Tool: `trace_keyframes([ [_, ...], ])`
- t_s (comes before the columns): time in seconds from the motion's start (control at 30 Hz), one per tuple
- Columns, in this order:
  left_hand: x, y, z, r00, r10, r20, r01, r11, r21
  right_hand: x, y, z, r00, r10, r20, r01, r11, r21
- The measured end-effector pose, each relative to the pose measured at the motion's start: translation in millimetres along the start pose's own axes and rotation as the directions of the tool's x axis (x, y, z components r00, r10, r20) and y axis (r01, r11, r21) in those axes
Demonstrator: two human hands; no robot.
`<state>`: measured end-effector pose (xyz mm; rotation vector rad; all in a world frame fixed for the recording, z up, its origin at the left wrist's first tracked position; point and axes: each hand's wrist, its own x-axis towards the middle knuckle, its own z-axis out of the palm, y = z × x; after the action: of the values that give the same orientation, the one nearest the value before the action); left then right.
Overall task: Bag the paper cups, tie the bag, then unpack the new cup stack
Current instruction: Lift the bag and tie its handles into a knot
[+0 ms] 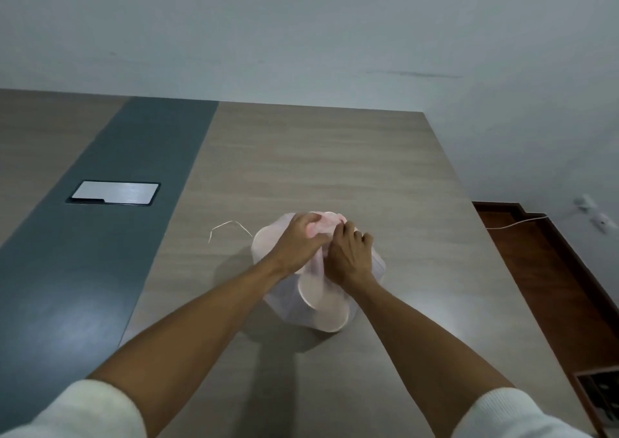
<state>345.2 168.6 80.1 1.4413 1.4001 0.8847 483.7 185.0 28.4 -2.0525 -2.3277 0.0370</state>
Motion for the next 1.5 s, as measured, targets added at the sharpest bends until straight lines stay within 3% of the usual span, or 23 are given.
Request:
trace_keyframes([
  [0.1,-1,-8,6,0.981,0.154,-0.117,-0.084,0.882,0.463,8,13,-15,0.997,0.076,-0.030,-0.059,0.925,0.375],
  [0.2,0,-8,10,0.940,0.316,-0.130,-0.177,0.777,0.604,12,23,-30,0.991,0.113,-0.076,-0.040,0.779,0.626],
  [0.27,-3,0,14,0.925,0.314,-0.217,-0.183,0.864,0.469,8,24,-38,0.982,0.179,-0.059,-0.064,0.613,0.788],
  [0.33,-3,8,24,0.929,0.161,-0.333,-0.090,0.972,0.219,7,27,-44,0.973,0.231,0.000,-0.113,0.475,0.873],
  [0.43,8,11,33,0.911,-0.064,-0.408,0.046,0.998,-0.052,10,37,-49,0.966,0.250,0.074,-0.163,0.359,0.919],
  [0.67,15,18,35,0.968,-0.107,-0.227,0.067,0.982,-0.178,5,44,-53,0.991,0.121,0.056,-0.089,0.290,0.953],
  [0.73,17,22,33,0.959,-0.187,-0.215,0.116,0.945,-0.306,2,41,-53,0.989,0.128,0.079,-0.108,0.233,0.967],
  [0.83,16,35,30,0.981,-0.191,-0.040,0.141,0.832,-0.536,1,38,-44,0.974,0.206,0.099,-0.145,0.225,0.963],
  [0.9,13,39,26,0.985,-0.171,0.015,0.151,0.821,-0.550,2,36,-41,0.964,0.227,0.141,-0.180,0.165,0.970],
  [0.97,12,35,25,0.967,-0.252,-0.025,0.204,0.833,-0.514,1,34,-42,0.965,0.213,0.155,-0.186,0.129,0.974],
  [1.17,8,31,20,0.909,-0.416,-0.026,0.321,0.739,-0.592,-3,25,-45,0.985,0.153,0.076,-0.102,0.166,0.981],
  [1.33,7,21,14,0.946,-0.322,-0.048,0.218,0.737,-0.640,-4,24,-44,0.964,0.244,0.104,-0.125,0.072,0.990],
  [1.5,-1,26,8,0.956,-0.237,0.173,0.288,0.870,-0.400,-11,18,-48,0.986,0.143,0.087,-0.096,0.059,0.994],
])
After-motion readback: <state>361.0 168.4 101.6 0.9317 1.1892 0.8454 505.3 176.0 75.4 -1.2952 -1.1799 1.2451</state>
